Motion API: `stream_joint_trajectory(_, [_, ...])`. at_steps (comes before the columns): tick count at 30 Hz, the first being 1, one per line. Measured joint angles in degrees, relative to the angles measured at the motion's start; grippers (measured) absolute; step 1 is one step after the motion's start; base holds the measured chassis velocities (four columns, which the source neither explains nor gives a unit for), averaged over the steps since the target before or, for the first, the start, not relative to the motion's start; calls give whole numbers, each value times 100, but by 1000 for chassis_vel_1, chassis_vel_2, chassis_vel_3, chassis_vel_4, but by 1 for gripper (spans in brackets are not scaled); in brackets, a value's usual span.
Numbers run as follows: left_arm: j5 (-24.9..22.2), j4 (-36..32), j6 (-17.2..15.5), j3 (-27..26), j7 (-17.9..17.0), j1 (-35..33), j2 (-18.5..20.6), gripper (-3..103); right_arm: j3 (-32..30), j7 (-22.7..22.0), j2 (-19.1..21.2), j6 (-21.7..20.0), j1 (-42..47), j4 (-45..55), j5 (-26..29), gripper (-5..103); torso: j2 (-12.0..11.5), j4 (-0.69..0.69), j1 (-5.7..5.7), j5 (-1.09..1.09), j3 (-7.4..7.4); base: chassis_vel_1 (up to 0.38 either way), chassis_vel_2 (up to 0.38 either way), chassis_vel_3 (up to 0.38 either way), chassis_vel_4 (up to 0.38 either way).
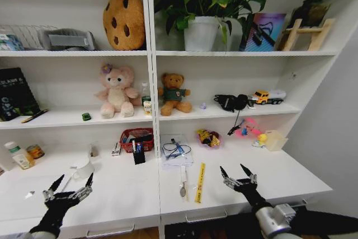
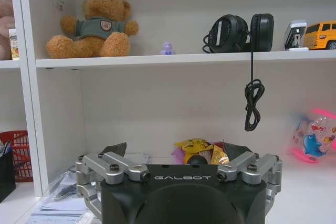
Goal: Organize the objects on the table.
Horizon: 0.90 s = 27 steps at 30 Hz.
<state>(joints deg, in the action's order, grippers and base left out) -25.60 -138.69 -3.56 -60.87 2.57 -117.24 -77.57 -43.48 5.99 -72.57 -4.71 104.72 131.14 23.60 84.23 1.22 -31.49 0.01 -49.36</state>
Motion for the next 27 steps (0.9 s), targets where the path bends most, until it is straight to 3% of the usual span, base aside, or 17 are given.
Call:
stream_joint_trajectory(9, [0, 0, 0, 0, 0, 0, 0, 100, -1, 2, 0, 0, -1, -4, 2, 100, 1, 3, 1, -3, 1, 111, 128, -120, -118])
stream_joint_trajectory(11, [0, 0, 0, 0, 0, 0, 0, 100, -1, 2, 0, 1, -2, -5, 2, 100, -1, -2, 0, 0, 0, 235, 209, -269, -175])
stream_joint_trajectory(26, [0, 0, 0, 0, 0, 0, 0, 100, -3, 2, 2, 5, -1, -7, 3, 100, 0, 1, 1, 3, 0, 294, 301, -290, -297])
stream_joint_trajectory(27, [0, 0, 0, 0, 0, 0, 0, 100, -2, 3, 1, 6, -3, -6, 3, 100, -1, -4, -1, 3, -1, 367, 364, -362, -354])
